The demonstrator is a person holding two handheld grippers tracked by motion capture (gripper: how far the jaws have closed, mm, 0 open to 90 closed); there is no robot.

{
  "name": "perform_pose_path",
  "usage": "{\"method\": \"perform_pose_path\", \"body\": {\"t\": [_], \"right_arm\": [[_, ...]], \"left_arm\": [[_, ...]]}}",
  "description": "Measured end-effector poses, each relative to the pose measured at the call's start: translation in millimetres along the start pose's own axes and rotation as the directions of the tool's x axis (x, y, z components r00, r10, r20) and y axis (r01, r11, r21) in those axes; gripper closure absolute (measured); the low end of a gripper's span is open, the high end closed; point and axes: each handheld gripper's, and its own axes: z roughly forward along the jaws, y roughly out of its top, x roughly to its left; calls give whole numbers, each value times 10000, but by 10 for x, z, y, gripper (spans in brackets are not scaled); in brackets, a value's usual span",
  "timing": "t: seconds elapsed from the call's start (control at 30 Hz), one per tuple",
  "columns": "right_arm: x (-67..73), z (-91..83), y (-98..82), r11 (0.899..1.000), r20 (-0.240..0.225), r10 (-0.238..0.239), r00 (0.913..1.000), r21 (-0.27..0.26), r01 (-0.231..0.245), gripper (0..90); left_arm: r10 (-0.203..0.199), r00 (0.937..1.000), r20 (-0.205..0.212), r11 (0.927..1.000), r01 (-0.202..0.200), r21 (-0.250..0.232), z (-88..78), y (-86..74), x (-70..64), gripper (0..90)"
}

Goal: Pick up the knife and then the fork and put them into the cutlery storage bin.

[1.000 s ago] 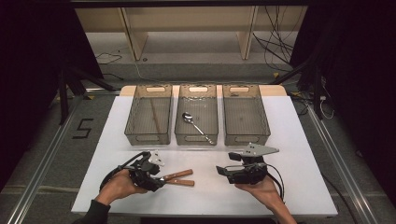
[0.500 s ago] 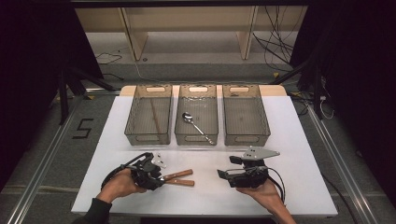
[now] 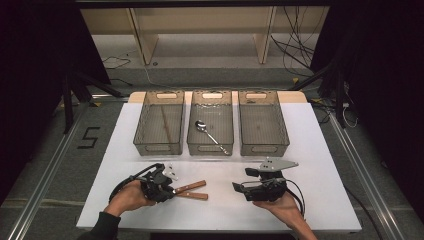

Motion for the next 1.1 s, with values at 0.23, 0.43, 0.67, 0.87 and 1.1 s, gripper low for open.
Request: {"method": "perform_pose_path", "body": {"t": [0.23, 0.43, 0.67, 0.87, 1.1], "right_arm": [[17, 15, 7, 10000, -4, -26, 10000, 33, 26, 288], [34, 34, 13, 9999, -26, -65, 10000, 95, 65, 290], [19, 16, 14, 10000, 33, -48, 10000, 25, 48, 293], [21, -2, 16, 10000, 58, -30, 10000, -26, 30, 293], [80, -17, 46, 9994, -64, -291, 9996, -179, 289, 282]], "left_arm": [[90, 9999, -79, 9999, -89, 126, 11, 9, -21, 747], [256, 9994, -235, 9996, -253, 125, 15, 19, -36, 777], [375, 9989, -287, 9993, -372, 99, 16, 26, -59, 790], [196, 9993, -310, 9995, -204, -257, -59, 21, -49, 793], [72, 9997, -241, 9988, -83, -490, -185, 57, -84, 793]]}}
